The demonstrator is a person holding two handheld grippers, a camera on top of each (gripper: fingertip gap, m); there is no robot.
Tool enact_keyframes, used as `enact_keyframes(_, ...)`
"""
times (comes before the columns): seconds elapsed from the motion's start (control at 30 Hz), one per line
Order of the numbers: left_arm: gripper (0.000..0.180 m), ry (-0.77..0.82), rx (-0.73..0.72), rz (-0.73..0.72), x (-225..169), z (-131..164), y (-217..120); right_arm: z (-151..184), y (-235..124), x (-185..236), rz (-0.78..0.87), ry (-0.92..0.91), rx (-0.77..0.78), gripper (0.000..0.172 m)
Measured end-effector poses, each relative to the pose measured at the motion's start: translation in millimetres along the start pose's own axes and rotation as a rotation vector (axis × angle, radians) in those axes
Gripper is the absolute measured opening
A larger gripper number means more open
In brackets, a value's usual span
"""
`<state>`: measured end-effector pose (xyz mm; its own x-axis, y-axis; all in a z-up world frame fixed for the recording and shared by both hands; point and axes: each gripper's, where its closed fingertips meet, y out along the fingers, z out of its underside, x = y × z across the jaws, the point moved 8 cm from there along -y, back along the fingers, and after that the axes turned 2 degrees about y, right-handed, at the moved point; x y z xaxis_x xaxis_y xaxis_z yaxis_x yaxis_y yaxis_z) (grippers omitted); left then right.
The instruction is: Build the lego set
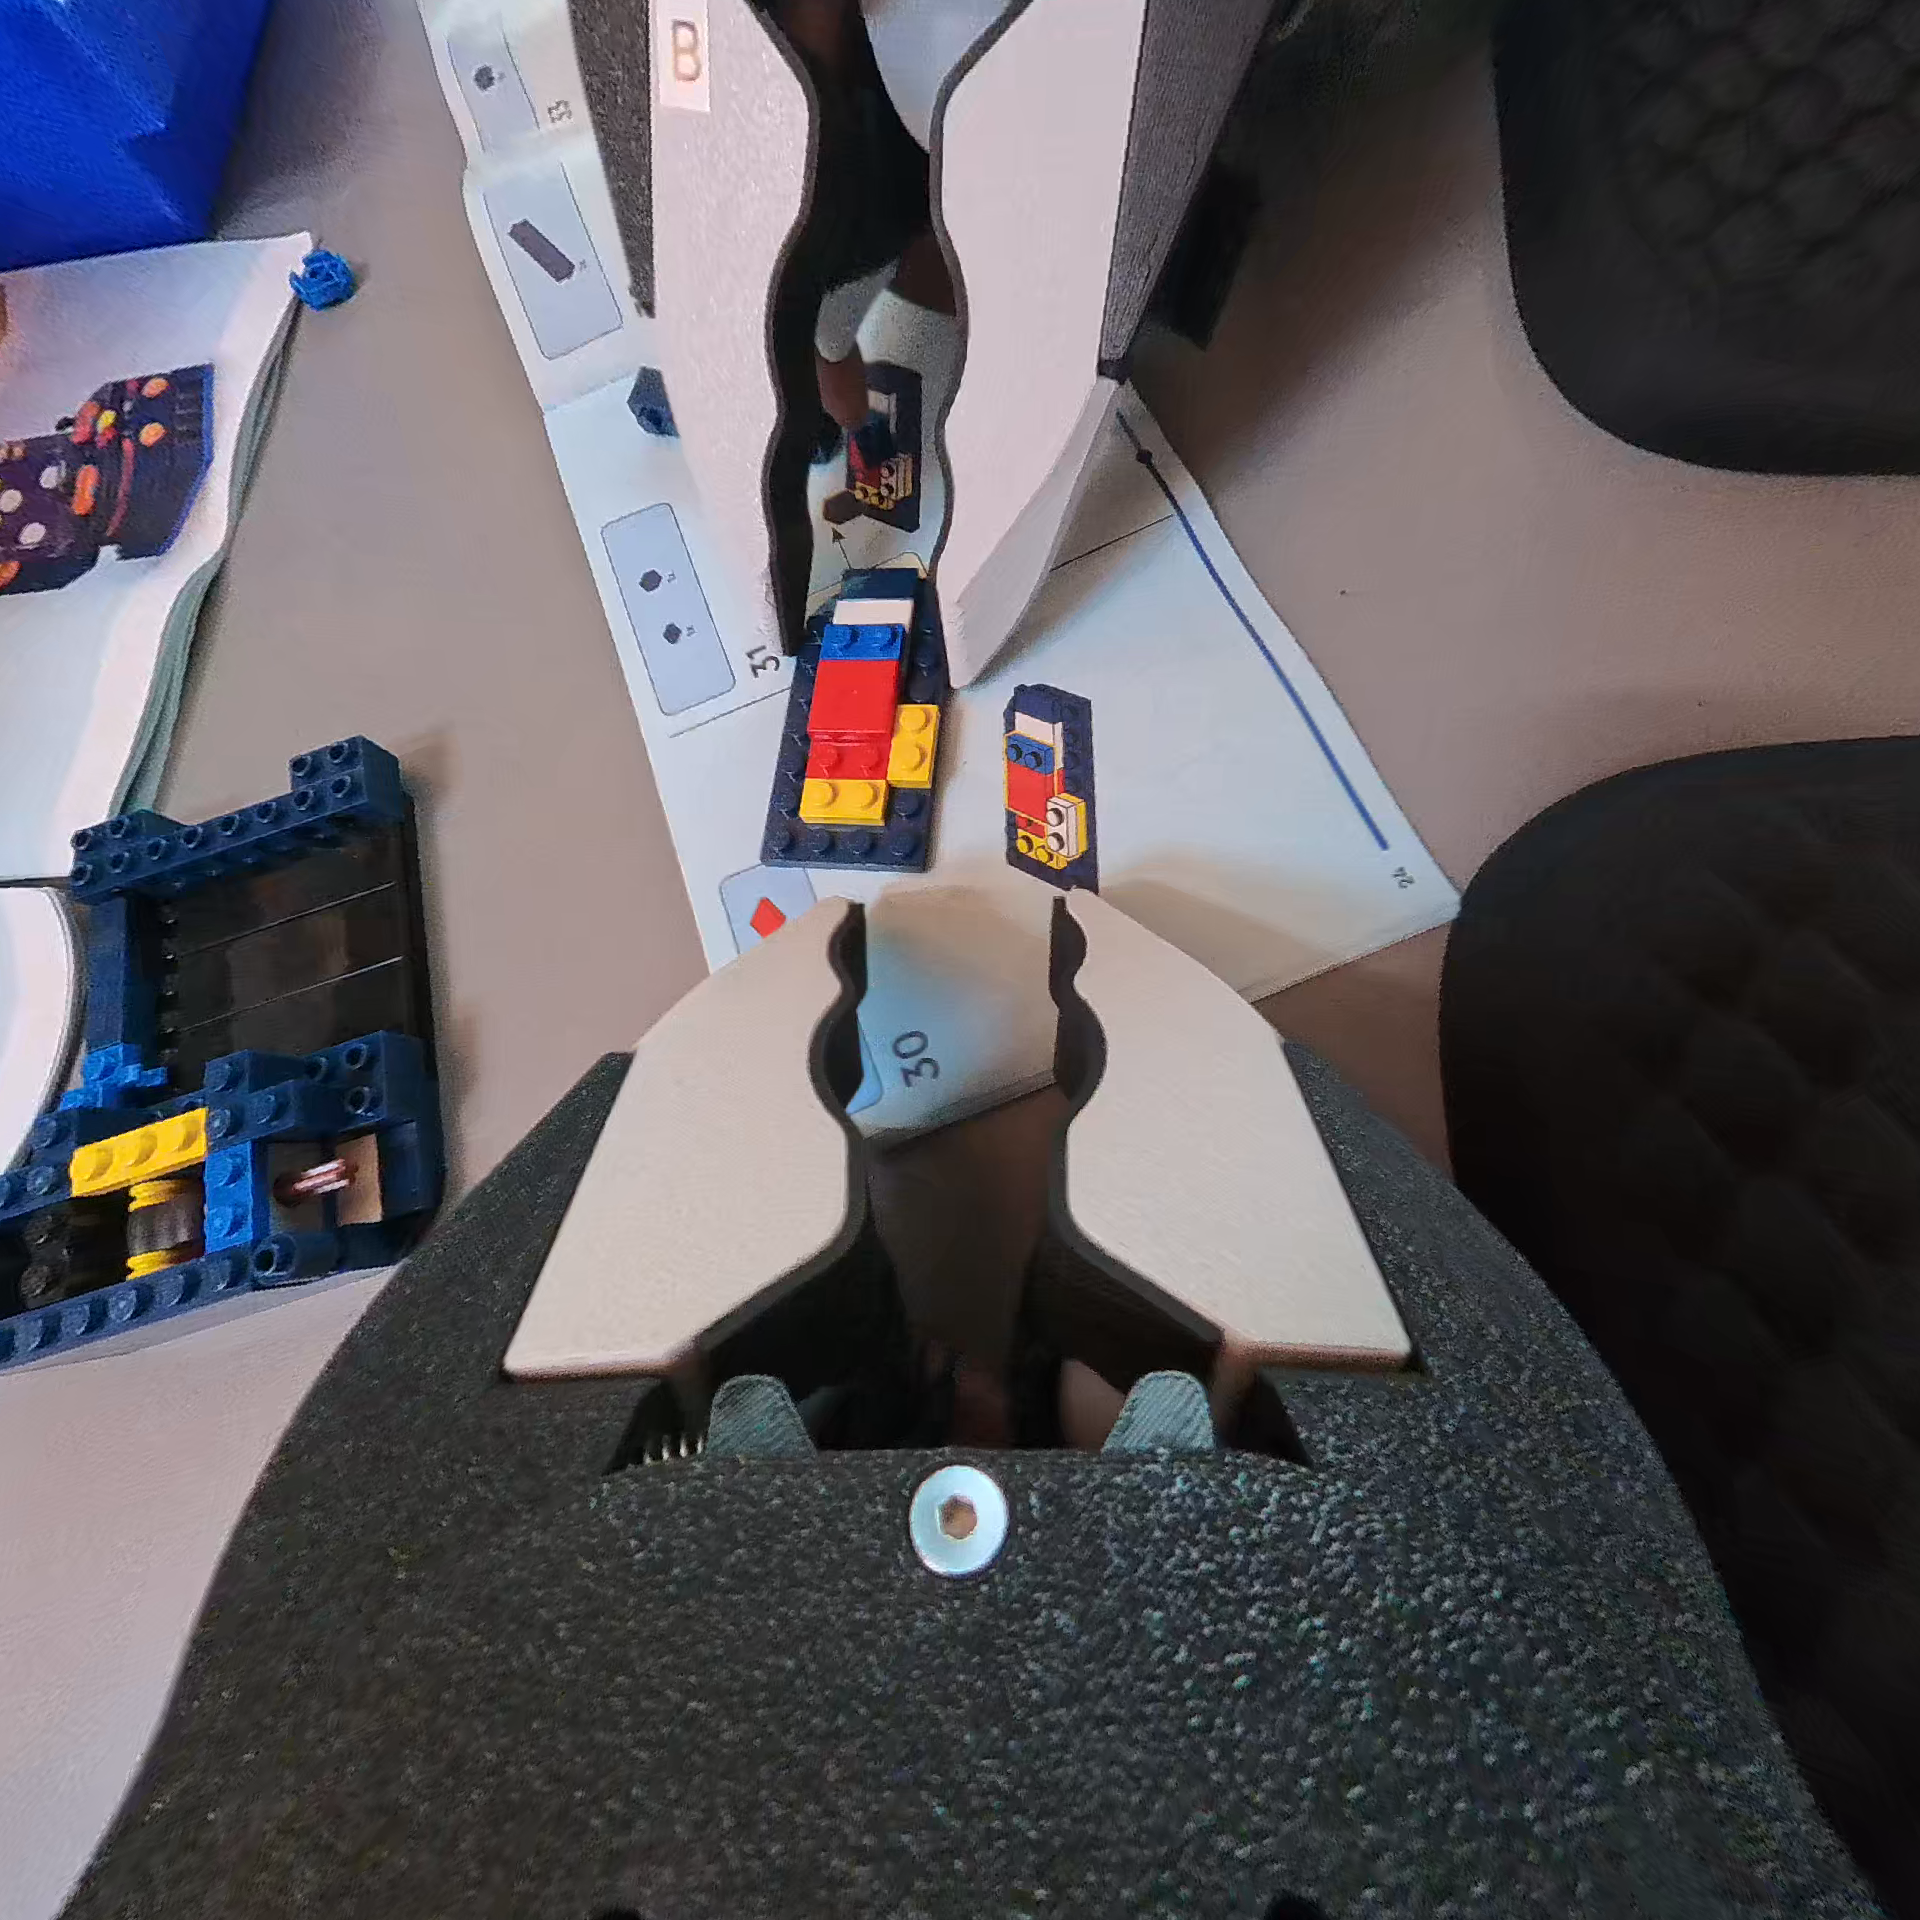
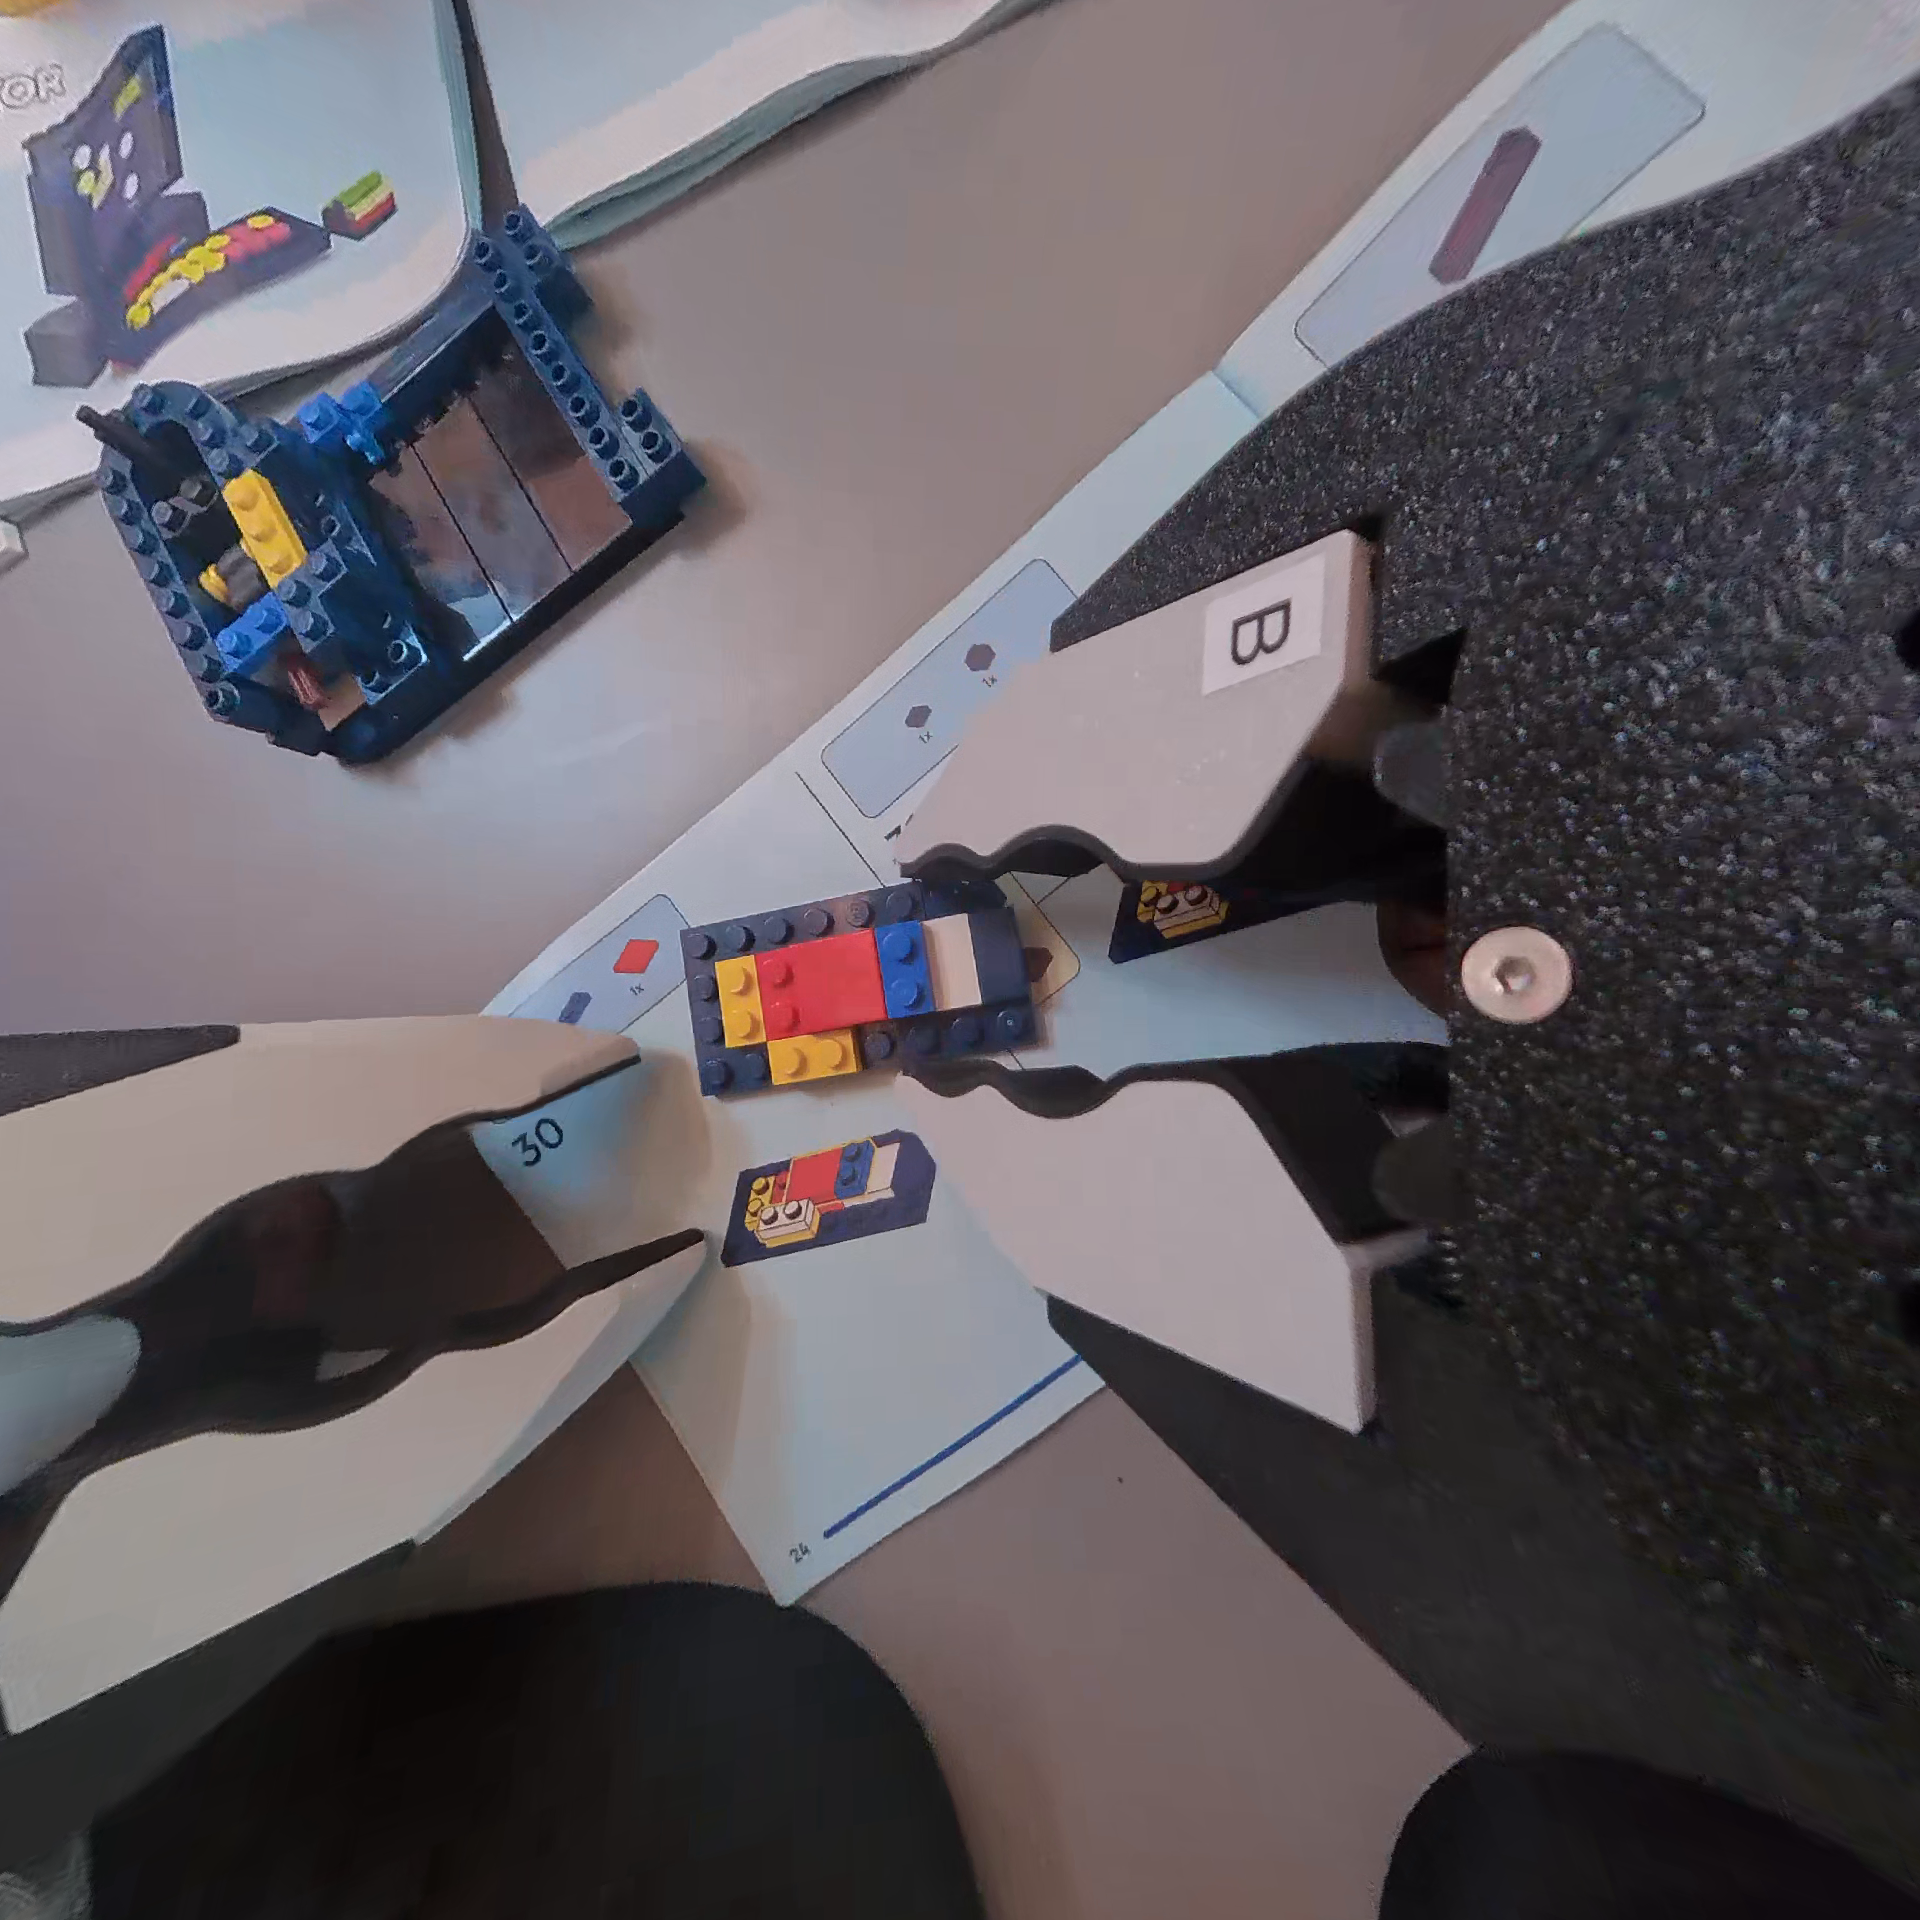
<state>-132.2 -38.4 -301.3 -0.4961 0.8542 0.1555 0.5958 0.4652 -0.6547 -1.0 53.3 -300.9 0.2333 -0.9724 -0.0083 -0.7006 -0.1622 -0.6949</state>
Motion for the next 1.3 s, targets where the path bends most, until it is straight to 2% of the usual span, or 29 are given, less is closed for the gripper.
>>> enact_keyframes(0.1, 0.052, 0.005, -0.014, -0.007, 1.9, -0.6, -0.9, 0.5, 0.0, -0.2, -0.004, 0.002, -0.006, 0.033)
enact_keyframes(0.2, 0.055, 0.003, -0.082, -0.037, 4.4, -6.2, -1.5, 1.5, 0.1, -0.4, -0.007, -0.003, -0.021, 0.033)
enact_keyframes(0.3, 0.050, 0.013, -0.141, -0.113, 8.9, -11.2, -2.0, 2.7, 0.5, -1.1, -0.014, 0.003, -0.042, 0.033)
enact_keyframes(0.4, 0.045, 0.030, -0.048, -0.166, 11.3, -6.3, 4.5, 3.0, 1.3, -1.2, -0.013, -0.006, -0.054, 0.033)
enact_keyframes(0.43, 0.042, 0.038, 0.000, -0.164, 10.5, -3.6, 7.2, 3.0, 1.3, -1.2, -0.014, -0.004, -0.055, 0.033)
enact_keyframes(0.5, 0.036, 0.043, -0.008, -0.145, 8.3, -4.3, 7.1, 3.0, 1.3, -1.1, -0.012, -0.006, -0.055, 0.033)
enact_keyframes(1.3, 0.033, 0.038, -0.007, -0.123, 8.4, -3.9, 7.4, 2.6, 1.5, -1.5, -0.016, -0.008, -0.058, 0.033)
